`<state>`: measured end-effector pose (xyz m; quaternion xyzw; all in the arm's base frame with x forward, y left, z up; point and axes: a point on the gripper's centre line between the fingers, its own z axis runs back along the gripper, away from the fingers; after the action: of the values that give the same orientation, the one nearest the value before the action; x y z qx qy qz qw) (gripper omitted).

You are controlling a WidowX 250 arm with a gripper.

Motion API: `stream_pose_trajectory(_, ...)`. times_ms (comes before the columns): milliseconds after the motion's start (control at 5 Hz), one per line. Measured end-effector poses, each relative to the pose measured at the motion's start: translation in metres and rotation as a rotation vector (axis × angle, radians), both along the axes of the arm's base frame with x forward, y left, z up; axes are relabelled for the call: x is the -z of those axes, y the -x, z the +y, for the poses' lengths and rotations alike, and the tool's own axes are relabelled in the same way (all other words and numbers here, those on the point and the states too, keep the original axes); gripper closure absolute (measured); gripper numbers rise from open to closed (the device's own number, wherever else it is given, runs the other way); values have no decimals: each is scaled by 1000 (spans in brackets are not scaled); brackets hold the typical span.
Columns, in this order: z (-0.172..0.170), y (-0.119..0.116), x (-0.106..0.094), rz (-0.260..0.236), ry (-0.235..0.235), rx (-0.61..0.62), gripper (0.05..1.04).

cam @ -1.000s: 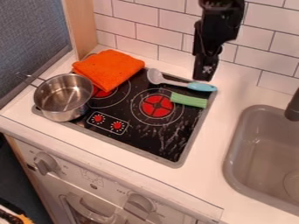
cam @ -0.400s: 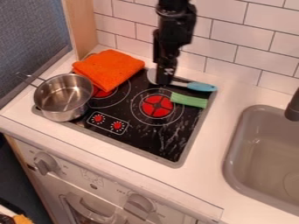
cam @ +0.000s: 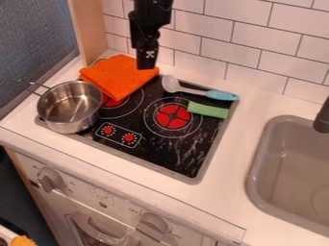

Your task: Moved the orange cloth to the right burner

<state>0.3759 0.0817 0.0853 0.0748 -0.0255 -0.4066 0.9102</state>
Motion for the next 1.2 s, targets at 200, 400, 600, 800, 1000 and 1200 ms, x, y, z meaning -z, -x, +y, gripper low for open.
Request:
stream_pose_trajectory(200,27,1,8,20,-3,-60,83)
stream_pose_trajectory(400,39,2,22,55,6,-97,83)
stream_pose_trajectory(600,48,-1,28,66,2,-121,83)
stream_pose_trajectory(800,61,-4,44,97,0,-152,83)
stream_pose_trajectory(1000,67,-12,54,102,5,-163,83)
stream_pose_trajectory(1200,70,-18,68,112,29,-169,83)
